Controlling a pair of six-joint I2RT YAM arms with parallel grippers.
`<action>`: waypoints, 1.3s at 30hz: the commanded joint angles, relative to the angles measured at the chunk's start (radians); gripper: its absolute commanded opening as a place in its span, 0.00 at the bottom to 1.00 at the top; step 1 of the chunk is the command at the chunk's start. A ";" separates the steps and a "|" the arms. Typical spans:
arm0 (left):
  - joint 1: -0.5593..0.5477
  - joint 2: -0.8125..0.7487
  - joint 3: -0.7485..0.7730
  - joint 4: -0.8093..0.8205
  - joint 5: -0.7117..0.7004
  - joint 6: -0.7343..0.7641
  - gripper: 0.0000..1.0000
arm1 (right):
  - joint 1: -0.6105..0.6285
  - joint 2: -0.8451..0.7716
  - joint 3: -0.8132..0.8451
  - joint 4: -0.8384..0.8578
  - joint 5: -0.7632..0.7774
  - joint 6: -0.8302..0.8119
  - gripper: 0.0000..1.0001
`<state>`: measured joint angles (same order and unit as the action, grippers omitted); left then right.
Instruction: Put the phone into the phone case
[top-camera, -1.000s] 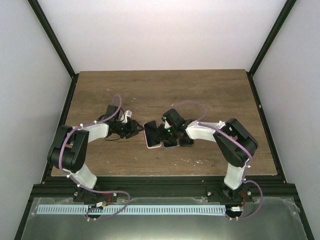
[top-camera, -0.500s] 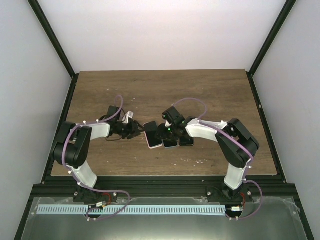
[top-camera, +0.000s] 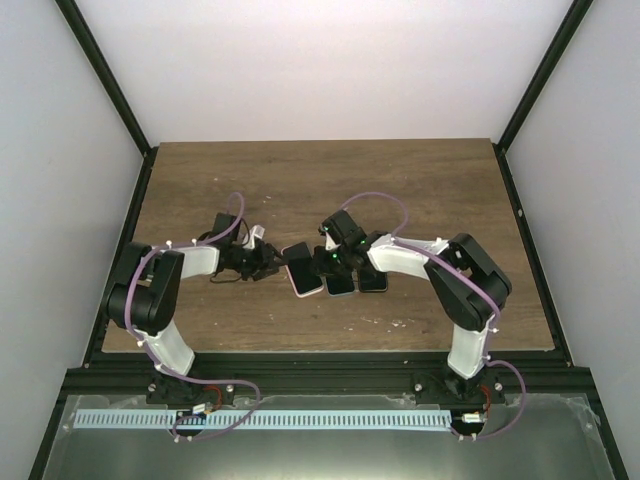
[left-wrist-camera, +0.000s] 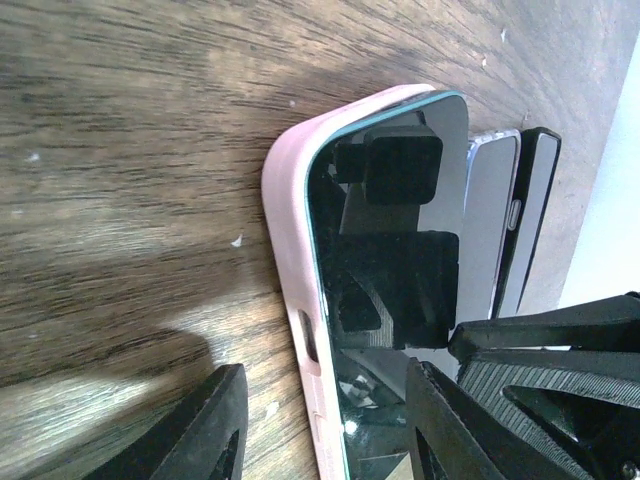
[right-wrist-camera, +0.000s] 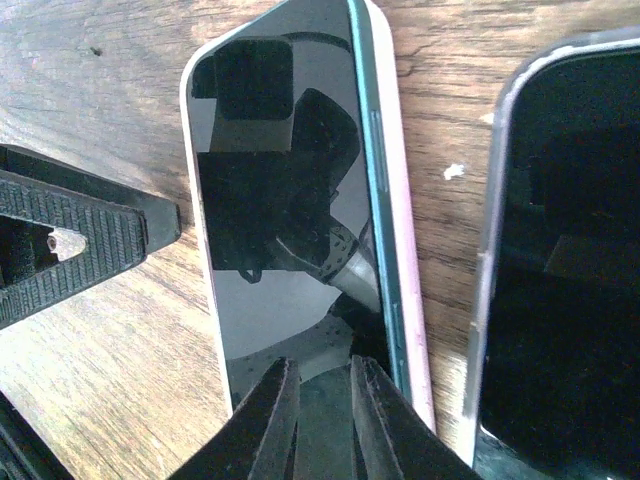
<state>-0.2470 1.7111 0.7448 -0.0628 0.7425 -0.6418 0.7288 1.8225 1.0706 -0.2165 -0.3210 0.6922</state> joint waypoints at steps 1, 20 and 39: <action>0.007 0.003 0.005 -0.022 -0.008 0.028 0.44 | 0.009 0.036 0.045 0.039 -0.047 -0.012 0.15; 0.007 0.007 -0.021 0.036 0.025 -0.005 0.41 | 0.018 0.020 0.118 -0.046 0.155 -0.057 0.36; 0.007 0.014 -0.020 -0.005 -0.004 0.022 0.32 | 0.022 0.085 0.074 0.071 -0.014 -0.038 0.14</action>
<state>-0.2428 1.7111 0.7326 -0.0761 0.7345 -0.6300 0.7486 1.8847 1.1549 -0.2108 -0.2523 0.6327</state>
